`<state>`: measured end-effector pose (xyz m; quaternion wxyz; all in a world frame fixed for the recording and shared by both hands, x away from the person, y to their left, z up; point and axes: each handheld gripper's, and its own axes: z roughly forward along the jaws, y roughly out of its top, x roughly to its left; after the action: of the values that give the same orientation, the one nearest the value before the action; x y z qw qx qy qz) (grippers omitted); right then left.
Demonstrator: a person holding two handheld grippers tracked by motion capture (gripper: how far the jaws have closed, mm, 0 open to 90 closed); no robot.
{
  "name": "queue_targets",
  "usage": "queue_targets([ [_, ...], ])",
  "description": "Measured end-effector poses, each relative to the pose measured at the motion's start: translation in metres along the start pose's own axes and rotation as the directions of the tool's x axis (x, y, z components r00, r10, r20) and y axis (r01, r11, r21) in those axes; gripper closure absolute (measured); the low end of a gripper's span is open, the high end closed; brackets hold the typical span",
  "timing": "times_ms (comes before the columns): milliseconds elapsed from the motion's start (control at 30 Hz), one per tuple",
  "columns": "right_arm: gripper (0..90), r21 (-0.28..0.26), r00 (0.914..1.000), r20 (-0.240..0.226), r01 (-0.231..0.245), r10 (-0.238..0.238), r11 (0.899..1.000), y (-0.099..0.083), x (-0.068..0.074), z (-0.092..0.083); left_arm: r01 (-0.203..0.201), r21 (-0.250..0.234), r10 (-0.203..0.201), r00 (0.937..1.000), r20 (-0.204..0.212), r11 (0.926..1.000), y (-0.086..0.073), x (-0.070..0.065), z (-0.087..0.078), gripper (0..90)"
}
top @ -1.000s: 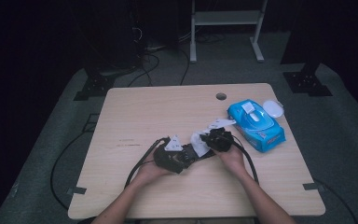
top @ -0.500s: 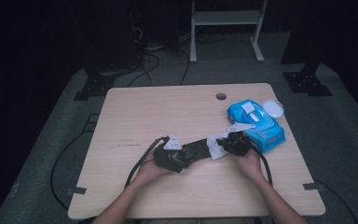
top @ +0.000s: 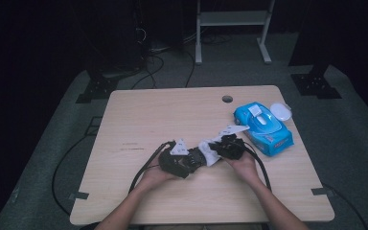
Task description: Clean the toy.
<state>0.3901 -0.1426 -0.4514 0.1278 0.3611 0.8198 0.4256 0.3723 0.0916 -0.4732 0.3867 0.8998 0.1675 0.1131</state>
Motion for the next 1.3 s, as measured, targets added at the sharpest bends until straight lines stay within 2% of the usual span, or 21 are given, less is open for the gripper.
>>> queue_targets([
  [100,83.6,-0.025,0.9985,-0.052,0.014,-0.015,1.0,0.009,0.015,0.011,-0.001,-0.002,0.001,1.0,-0.002,1.0,0.0,-0.001,0.0,24.0],
  [167,83.6,-0.025,0.9977,-0.058,0.034,-0.035,0.999,0.014,0.025,0.016,-0.003,-0.001,0.003,1.0,-0.002,1.0,-0.001,-0.001,-0.001,24.1],
  [233,83.6,-0.024,0.9975,-0.052,0.047,-0.048,0.999,0.017,0.028,0.019,0.001,-0.002,-0.001,1.0,0.001,1.0,-0.001,0.0,-0.002,24.0],
  [300,83.6,-0.014,0.9986,-0.019,0.049,-0.049,0.999,0.017,0.023,0.019,0.003,0.0,-0.003,1.0,0.003,1.0,-0.002,0.001,-0.002,24.0],
  [367,83.6,-0.001,0.9989,0.023,0.041,-0.041,0.999,0.013,0.011,0.015,0.002,0.002,-0.002,1.0,0.005,1.0,-0.002,0.001,-0.003,24.0],
  [400,83.6,0.004,0.9987,0.039,0.033,-0.033,0.999,0.01,0.004,0.012,0.001,0.002,-0.001,1.0,0.007,1.0,-0.002,0.002,-0.003,24.0],
  [433,83.6,0.004,0.9991,0.041,0.005,-0.005,1.0,0.006,-0.002,0.008,0.005,0.001,-0.005,0.9999,0.01,1.0,-0.002,0.002,-0.003,24.0],
  [500,83.6,-0.001,0.9992,0.022,-0.034,0.034,0.999,-0.001,-0.011,0.001,0.006,0.003,-0.006,0.9999,0.012,1.0,-0.002,0.002,-0.003,24.0],
  [567,83.6,0.0,0.9988,-0.019,-0.046,0.046,0.999,-0.006,-0.01,-0.004,0.011,0.001,-0.011,0.9999,0.01,0.9999,-0.001,0.002,-0.001,24.0],
  [700,83.6,0.028,0.9987,-0.038,0.036,-0.034,0.999,-0.011,0.003,-0.012,0.017,0.0,-0.017,0.9998,0.013,0.9999,-0.001,0.002,-0.002,23.9],
  [833,83.6,0.048,0.9983,-0.051,0.031,-0.029,0.998,-0.02,-0.005,-0.021,0.031,-0.007,-0.031,0.9993,0.022,0.9995,-0.002,0.004,-0.003,23.8],
  [867,83.6,0.048,0.9984,-0.05,0.028,-0.026,0.998,-0.021,-0.006,-0.022,0.049,-0.012,-0.049,0.9983,0.031,0.9987,-0.002,0.005,-0.003,23.6],
  [967,83.6,0.042,0.998,-0.06,0.019,-0.016,0.999,-0.024,-0.007,-0.023,0.148,-0.036,-0.145,0.9854,0.09,0.9883,-0.002,0.012,-0.003,19.0],
  [1033,83.7,0.04,0.9982,-0.05,0.035,-0.033,0.999,-0.024,-0.005,-0.023,0.175,-0.036,-0.17,0.9798,0.106,0.984,-0.003,0.015,-0.004,18.4],
  [1100,83.9,0.036,0.9978,-0.057,0.036,-0.034,0.999,-0.026,-0.004,-0.024,0.223,-0.032,-0.217,0.9666,0.136,0.9742,-0.004,0.018,-0.003,16.8],
  [1200,84.2,0.025,0.997,-0.054,0.056,-0.055,0.998,-0.028,-0.002,-0.025,0.266,-0.021,-0.258,0.9502,0.174,0.9638,-0.006,0.024,-0.003,15.9],
  [1300,84.4,0.027,0.9953,-0.056,0.081,-0.079,0.996,-0.029,0.0,-0.026,0.315,-0.036,-0.302,0.9313,0.205,0.9484,-0.007,0.028,-0.004,15.2],
])
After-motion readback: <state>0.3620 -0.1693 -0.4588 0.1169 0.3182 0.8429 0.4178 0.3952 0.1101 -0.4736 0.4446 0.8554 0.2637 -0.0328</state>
